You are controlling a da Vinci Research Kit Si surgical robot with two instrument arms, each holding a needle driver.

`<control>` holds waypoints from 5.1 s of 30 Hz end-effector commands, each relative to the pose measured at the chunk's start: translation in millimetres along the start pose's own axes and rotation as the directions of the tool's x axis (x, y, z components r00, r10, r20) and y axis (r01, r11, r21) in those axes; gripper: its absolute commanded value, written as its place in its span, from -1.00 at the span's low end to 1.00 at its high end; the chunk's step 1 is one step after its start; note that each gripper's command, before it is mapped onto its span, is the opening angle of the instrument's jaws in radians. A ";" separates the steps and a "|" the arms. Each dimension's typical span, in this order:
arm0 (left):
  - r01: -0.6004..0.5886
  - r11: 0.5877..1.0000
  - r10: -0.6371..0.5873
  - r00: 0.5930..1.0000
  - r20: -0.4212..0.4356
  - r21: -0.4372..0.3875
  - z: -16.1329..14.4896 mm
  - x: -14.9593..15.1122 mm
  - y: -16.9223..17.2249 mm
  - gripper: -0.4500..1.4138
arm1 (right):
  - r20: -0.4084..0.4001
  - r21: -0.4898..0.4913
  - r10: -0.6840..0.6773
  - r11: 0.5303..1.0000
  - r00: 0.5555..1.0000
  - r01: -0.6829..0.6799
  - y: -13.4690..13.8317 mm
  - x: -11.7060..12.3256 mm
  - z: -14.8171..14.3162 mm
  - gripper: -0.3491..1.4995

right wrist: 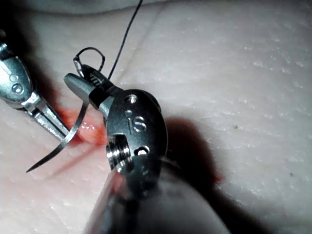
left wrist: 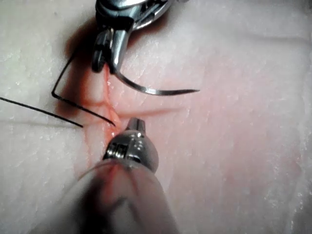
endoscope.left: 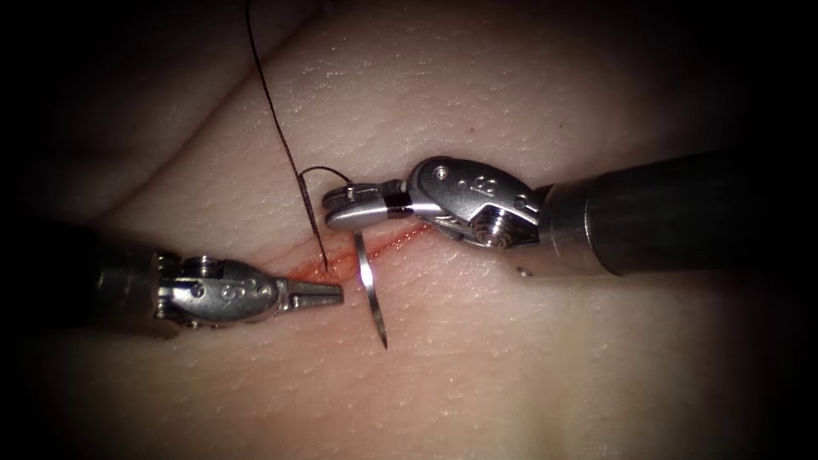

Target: Wound Closure

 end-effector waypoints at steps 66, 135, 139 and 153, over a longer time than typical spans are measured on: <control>0.121 0.991 -0.090 0.922 0.377 -0.058 1.3 -2.1 -2.1 -0.01 | -0.083 0.002 -0.689 0.723 0.720 0.691 -0.3 -4.1 3.4 -1.00; 0.049 0.998 -0.056 0.986 0.158 0.046 -2.0 2.3 7.2 -0.55 | 0.006 -0.006 -0.542 0.841 0.841 0.542 1.6 -6.1 5.1 -1.00; 0.051 0.998 -0.058 0.986 0.157 0.047 -1.6 2.5 7.0 -0.57 | 0.005 -0.005 -0.521 0.854 0.854 0.521 1.6 -6.1 4.8 -1.00; 0.035 0.999 -0.038 0.989 0.142 0.024 0.3 1.2 8.1 -0.60 | 0.011 -0.027 -0.358 0.933 0.934 0.358 2.7 -5.8 4.3 -1.00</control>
